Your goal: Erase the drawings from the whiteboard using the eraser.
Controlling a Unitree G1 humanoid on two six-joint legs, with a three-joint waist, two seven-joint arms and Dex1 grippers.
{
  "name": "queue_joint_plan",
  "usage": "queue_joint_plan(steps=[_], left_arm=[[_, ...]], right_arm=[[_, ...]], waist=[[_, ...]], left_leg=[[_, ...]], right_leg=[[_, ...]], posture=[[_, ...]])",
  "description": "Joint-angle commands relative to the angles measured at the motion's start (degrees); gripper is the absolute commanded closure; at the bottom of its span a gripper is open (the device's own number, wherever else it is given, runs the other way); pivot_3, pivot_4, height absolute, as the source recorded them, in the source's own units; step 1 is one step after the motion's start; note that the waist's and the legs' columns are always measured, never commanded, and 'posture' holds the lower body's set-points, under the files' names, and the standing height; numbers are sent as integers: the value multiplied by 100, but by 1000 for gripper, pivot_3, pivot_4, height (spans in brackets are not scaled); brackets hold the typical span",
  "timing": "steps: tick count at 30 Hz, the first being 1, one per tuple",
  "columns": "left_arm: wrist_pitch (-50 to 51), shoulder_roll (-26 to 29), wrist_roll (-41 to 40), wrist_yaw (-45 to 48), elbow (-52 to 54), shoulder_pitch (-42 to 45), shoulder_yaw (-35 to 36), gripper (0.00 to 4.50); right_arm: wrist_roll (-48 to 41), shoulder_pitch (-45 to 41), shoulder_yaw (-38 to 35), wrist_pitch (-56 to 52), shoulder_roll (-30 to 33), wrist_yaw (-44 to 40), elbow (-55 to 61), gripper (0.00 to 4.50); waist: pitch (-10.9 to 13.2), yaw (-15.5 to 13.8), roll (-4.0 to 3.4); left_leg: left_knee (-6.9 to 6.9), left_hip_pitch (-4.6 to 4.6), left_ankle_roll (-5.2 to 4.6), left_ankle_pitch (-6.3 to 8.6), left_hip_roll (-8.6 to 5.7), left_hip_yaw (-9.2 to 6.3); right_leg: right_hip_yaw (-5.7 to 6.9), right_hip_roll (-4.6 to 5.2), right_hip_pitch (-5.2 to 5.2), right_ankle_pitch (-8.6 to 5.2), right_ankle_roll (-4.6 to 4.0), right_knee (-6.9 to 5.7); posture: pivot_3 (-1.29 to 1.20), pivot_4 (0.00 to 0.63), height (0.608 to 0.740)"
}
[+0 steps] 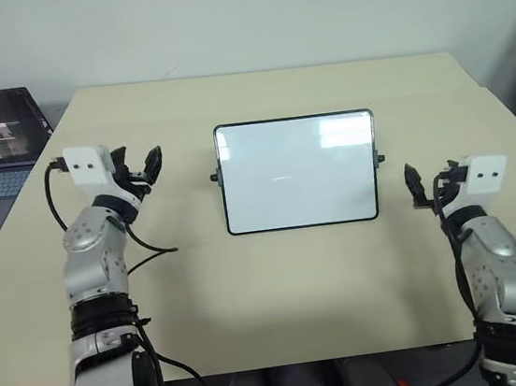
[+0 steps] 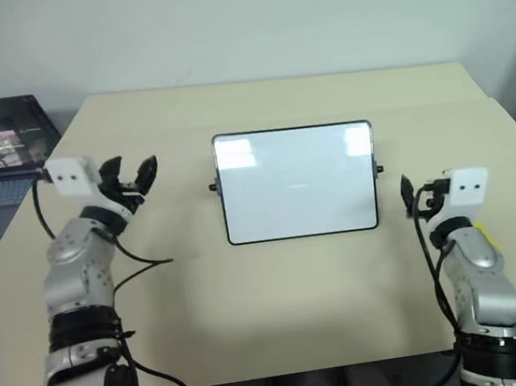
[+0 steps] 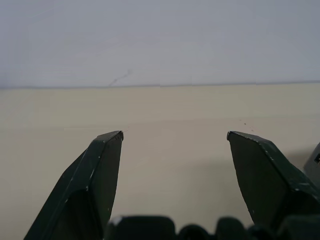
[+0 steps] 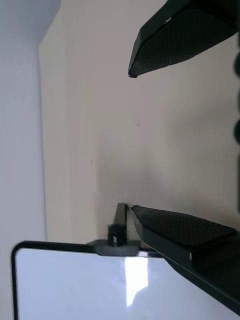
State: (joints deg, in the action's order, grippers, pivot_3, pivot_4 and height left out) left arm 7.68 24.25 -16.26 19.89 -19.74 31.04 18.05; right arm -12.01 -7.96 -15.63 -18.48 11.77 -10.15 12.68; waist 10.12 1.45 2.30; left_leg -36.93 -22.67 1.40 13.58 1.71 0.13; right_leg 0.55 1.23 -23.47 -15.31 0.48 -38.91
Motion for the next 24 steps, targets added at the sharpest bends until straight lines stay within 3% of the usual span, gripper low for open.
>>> queue_joint_plan(steps=[1, 16, 24], left_arm=[[-209, -224, 200, -389, 594, -178, -123, 867], [275, -1123, 265, -1155, 1715, -908, -518, 867], [424, -1299, 362, -1370, 2009, -1325, -606, 867]], right_arm=[[87, 44, 105, 716, -148, 20, -55, 19], [17, 385, 356, 1555, -399, -9, -539, 19], [57, 433, 436, 1609, -442, 50, -570, 19]], waist=[[0, 1, 0], [-1, -3, 1], [-1, -1, 1]], left_leg=[[0, 0, 0, 0, 0, 0], [0, 12, 0, 0, 0, 1], [1, 19, 0, 0, 0, 0]], right_leg=[[-1, 0, 1, 0, 3, 1], [-3, -3, 11, 1, 6, 1], [-4, -4, 16, 0, 6, 1]], posture=[[0, 150, 740], [0, 150, 740], [0, 150, 740]])
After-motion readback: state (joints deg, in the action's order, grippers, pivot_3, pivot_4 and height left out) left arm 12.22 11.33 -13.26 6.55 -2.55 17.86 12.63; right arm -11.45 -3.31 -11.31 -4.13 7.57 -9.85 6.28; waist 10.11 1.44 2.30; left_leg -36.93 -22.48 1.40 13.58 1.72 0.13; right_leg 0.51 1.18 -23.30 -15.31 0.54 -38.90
